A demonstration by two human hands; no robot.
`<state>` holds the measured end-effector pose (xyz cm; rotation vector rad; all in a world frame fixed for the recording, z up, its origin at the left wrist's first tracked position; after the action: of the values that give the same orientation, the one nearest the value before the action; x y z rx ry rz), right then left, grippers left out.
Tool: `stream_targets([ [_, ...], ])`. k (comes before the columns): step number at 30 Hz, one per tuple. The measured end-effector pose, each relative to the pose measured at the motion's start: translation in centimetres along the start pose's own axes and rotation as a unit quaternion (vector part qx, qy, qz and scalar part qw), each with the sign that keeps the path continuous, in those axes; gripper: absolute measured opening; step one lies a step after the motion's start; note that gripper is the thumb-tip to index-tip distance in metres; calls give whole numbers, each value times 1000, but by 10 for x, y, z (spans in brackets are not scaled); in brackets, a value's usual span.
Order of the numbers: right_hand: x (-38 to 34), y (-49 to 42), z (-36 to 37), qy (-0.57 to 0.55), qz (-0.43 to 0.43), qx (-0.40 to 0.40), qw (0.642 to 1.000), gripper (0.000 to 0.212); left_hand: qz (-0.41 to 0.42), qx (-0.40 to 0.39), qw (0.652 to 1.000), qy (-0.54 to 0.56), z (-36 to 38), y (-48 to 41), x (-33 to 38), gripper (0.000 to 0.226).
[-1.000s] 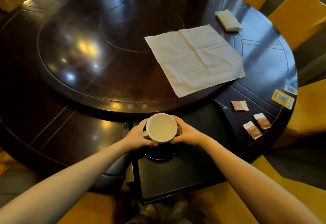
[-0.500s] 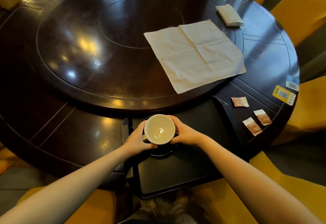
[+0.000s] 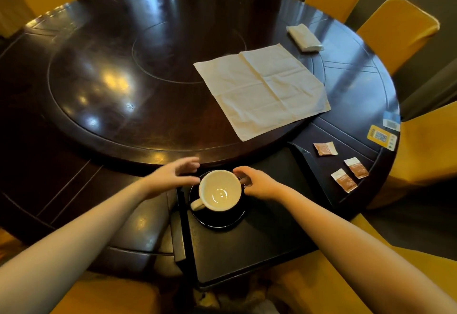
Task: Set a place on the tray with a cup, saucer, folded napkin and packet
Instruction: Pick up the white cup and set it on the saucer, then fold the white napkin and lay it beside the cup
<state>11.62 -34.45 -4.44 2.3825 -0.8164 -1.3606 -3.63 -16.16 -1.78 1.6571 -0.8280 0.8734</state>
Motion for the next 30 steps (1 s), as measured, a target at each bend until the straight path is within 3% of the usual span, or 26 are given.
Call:
stream_targets([
  [3, -4, 1, -32, 80, 0, 97, 992, 46, 58, 54, 995, -56, -22, -22, 36, 57],
  [7, -12, -8, -78, 223, 11, 154, 963, 30, 103, 85, 972, -196, -13, -68, 75, 49],
  [11, -9, -34, -114, 391, 13, 170, 904, 26, 117, 65, 919, -372, 26, -122, 98, 49],
  [15, 5, -63, -136, 530, -4, 152, 834, 21, 52, 79, 889, -447, 59, -160, 96, 45],
  [18, 14, -80, -138, 553, -31, 136, 821, 18, 60, 104, 825, -553, 75, -176, 95, 21],
  [22, 17, -96, -133, 587, -87, 132, 794, 14, 90, 101, 727, -673, 85, -179, 105, 7],
  [24, 16, -101, -131, 590, -109, 130, 789, 17, 103, 105, 699, -700, 87, -178, 110, 27],
  [27, 17, -102, -135, 555, -118, 154, 809, 17, 122, 138, 698, -692, 81, -180, 114, 28],
  [30, 16, -102, -137, 510, -123, 178, 832, 15, 121, 135, 756, -629, 68, -176, 115, 7],
])
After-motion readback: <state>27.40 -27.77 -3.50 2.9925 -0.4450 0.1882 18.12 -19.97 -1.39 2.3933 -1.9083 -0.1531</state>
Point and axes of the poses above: each hand's wrist, its own y-axis away from the middle knuckle, its own z-axis out of the palm, x = y × z, the point moved 4 cm from there along -y, towards the middle knuckle, and after that the axes turned 4 degrees about y, right-handed, at the moved point
